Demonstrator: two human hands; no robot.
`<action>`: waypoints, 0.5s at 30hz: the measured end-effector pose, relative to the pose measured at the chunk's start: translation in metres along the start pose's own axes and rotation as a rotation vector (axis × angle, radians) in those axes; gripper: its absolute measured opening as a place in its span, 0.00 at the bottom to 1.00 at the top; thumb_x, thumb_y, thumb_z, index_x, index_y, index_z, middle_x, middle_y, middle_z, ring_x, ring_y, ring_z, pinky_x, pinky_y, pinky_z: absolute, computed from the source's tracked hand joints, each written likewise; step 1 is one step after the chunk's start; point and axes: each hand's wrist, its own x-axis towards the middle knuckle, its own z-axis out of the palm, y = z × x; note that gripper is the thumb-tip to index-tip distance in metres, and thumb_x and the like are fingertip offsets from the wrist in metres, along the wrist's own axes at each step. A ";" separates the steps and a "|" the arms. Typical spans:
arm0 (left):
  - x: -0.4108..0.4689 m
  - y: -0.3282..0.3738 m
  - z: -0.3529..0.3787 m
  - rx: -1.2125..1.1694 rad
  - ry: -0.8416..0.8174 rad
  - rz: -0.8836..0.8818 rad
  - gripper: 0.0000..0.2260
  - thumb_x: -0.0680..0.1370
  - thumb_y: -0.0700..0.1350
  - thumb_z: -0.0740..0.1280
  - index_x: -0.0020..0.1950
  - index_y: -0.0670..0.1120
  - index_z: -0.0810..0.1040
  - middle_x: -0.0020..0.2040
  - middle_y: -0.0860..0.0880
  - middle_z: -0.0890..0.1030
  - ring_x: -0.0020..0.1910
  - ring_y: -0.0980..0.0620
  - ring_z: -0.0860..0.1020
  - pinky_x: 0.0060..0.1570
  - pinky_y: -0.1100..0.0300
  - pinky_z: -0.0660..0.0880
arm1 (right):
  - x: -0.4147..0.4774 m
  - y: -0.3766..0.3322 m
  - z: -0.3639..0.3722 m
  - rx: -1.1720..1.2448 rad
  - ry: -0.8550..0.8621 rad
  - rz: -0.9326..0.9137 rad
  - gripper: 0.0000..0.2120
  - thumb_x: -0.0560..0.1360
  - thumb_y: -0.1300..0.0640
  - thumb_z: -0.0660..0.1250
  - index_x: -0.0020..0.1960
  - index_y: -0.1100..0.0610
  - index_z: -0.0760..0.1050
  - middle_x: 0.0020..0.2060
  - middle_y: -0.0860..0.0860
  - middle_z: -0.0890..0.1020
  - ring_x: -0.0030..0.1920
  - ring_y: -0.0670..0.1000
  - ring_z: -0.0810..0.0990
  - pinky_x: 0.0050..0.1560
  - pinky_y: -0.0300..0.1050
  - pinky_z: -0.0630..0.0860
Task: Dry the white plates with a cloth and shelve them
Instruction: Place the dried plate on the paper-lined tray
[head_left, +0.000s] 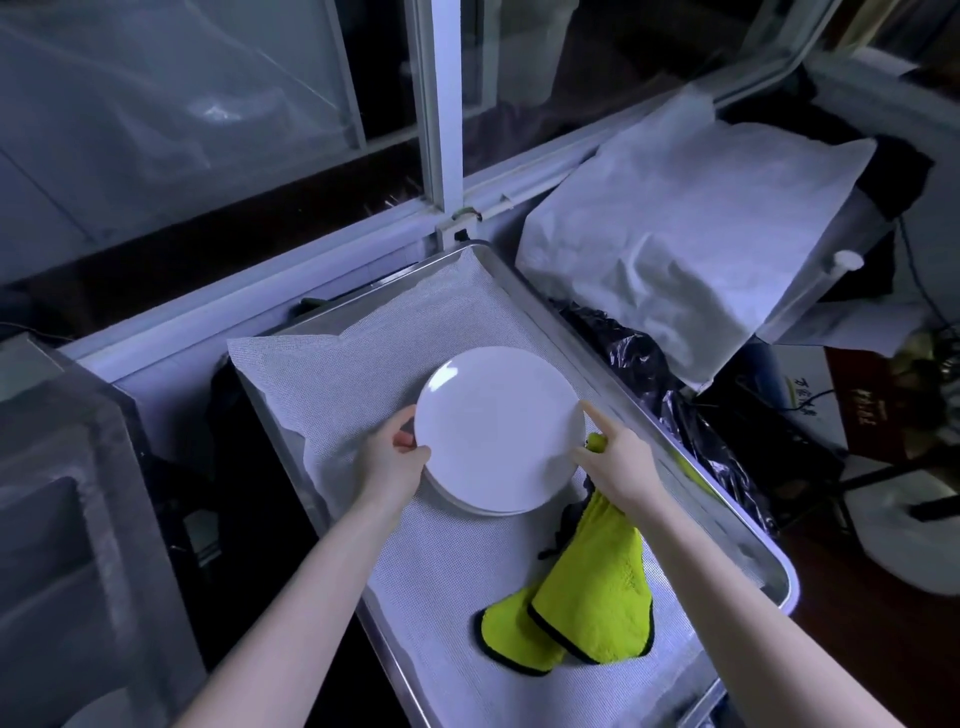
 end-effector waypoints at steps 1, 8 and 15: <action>-0.001 -0.001 -0.001 -0.004 -0.001 0.002 0.25 0.75 0.33 0.69 0.70 0.52 0.77 0.48 0.48 0.78 0.49 0.50 0.77 0.48 0.60 0.71 | -0.003 -0.002 0.000 -0.002 0.029 -0.005 0.32 0.72 0.63 0.65 0.75 0.49 0.66 0.24 0.46 0.68 0.27 0.44 0.69 0.32 0.35 0.70; -0.035 -0.014 -0.030 -0.110 0.019 0.057 0.19 0.75 0.38 0.72 0.60 0.60 0.79 0.52 0.48 0.79 0.41 0.60 0.79 0.37 0.66 0.73 | -0.046 -0.027 0.007 -0.034 0.170 -0.114 0.22 0.73 0.62 0.64 0.67 0.50 0.76 0.45 0.52 0.79 0.47 0.52 0.76 0.45 0.41 0.67; -0.095 -0.026 -0.104 -0.261 0.011 0.120 0.13 0.76 0.36 0.72 0.55 0.53 0.83 0.45 0.51 0.83 0.43 0.58 0.80 0.45 0.72 0.73 | -0.105 -0.120 0.059 0.088 -0.077 -0.379 0.16 0.74 0.60 0.67 0.59 0.47 0.80 0.41 0.49 0.82 0.42 0.49 0.79 0.45 0.33 0.73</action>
